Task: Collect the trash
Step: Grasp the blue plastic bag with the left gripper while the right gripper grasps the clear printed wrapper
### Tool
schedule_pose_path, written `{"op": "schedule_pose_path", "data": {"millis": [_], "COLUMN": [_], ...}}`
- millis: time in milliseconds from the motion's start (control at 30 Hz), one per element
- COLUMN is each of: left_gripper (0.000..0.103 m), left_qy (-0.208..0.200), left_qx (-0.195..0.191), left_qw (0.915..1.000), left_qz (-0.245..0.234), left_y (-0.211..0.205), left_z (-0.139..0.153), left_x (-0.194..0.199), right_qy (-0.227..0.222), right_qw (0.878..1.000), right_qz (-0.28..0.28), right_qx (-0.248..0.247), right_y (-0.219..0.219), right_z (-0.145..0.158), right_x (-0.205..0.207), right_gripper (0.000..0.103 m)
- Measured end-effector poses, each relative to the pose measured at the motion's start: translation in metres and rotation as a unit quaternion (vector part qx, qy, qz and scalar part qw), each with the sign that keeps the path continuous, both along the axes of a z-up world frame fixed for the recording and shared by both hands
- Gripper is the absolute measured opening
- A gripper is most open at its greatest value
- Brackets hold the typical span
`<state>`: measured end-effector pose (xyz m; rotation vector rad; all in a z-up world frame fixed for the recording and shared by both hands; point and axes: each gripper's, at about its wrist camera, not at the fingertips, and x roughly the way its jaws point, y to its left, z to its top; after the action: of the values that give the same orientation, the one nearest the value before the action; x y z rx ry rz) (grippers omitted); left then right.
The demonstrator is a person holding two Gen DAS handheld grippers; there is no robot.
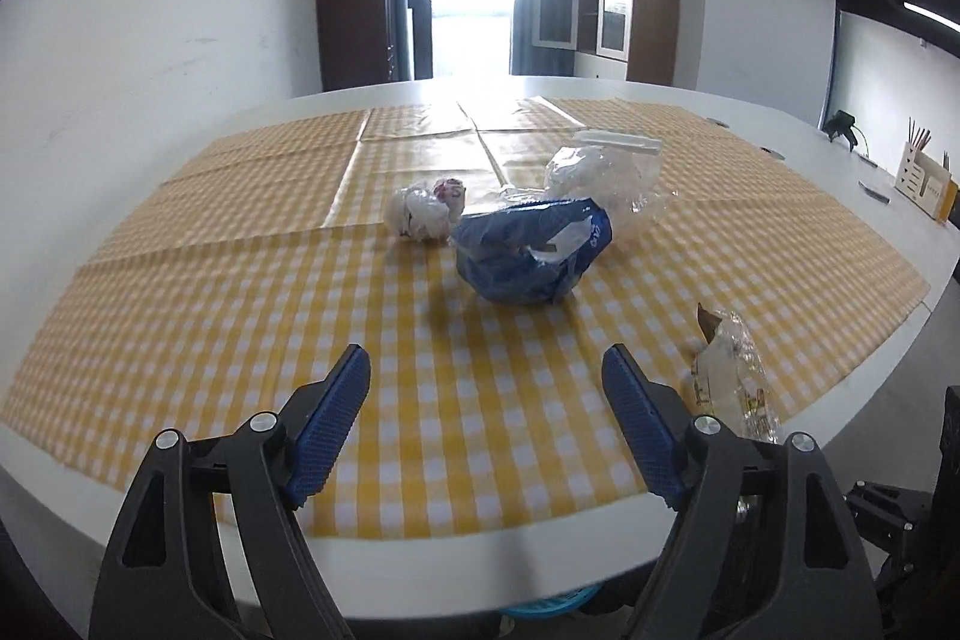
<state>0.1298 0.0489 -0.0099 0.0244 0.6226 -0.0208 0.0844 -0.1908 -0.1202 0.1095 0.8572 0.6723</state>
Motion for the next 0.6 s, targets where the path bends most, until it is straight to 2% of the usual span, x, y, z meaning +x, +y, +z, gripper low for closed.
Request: {"op": "schedule_pose_path", "data": {"millis": [200, 300, 367, 467, 500, 533, 600], "left_gripper": [0.081, 0.081, 0.081, 0.080, 0.076, 0.064, 0.051], "left_qy": [0.019, 0.004, 0.006, 0.016, 0.023, 0.031, 0.028], "left_qx": [0.046, 0.073, 0.087, 0.096, 0.100, 0.105, 0.125], "left_qw": [0.9981, 0.9948, 0.9920, 0.9888, 0.9874, 0.9858, 0.9841], "left_qz": [-0.037, -0.071, -0.090, -0.113, -0.120, -0.127, -0.123], "left_y": [-0.015, -0.025, -0.030, -0.035, -0.037, -0.039, -0.041], "left_z": [-0.003, -0.002, -0.003, -0.005, -0.007, -0.010, -0.010], "left_x": [0.050, 0.064, 0.074, 0.088, 0.092, 0.096, 0.101], "right_qy": [0.021, 0.021, 0.024, 0.028, 0.029, 0.031, 0.030], "right_qw": [1.000, 0.999, 0.999, 0.999, 0.999, 0.998, 0.998], "right_qz": [0.017, 0.023, 0.029, 0.033, 0.034, 0.036, 0.038], "right_qx": [0.015, 0.020, 0.021, 0.023, 0.026, 0.031, 0.034], "right_y": [0.005, 0.006, 0.007, 0.008, 0.007, 0.006, 0.004], "right_z": [-0.004, -0.003, -0.003, -0.005, -0.005, -0.006, -0.005], "right_x": [0.016, 0.020, 0.022, 0.026, 0.026, 0.025, 0.023], "right_gripper": [0.039, 0.030, 0.029, 0.018, 0.016, 0.013, 0.010]}}
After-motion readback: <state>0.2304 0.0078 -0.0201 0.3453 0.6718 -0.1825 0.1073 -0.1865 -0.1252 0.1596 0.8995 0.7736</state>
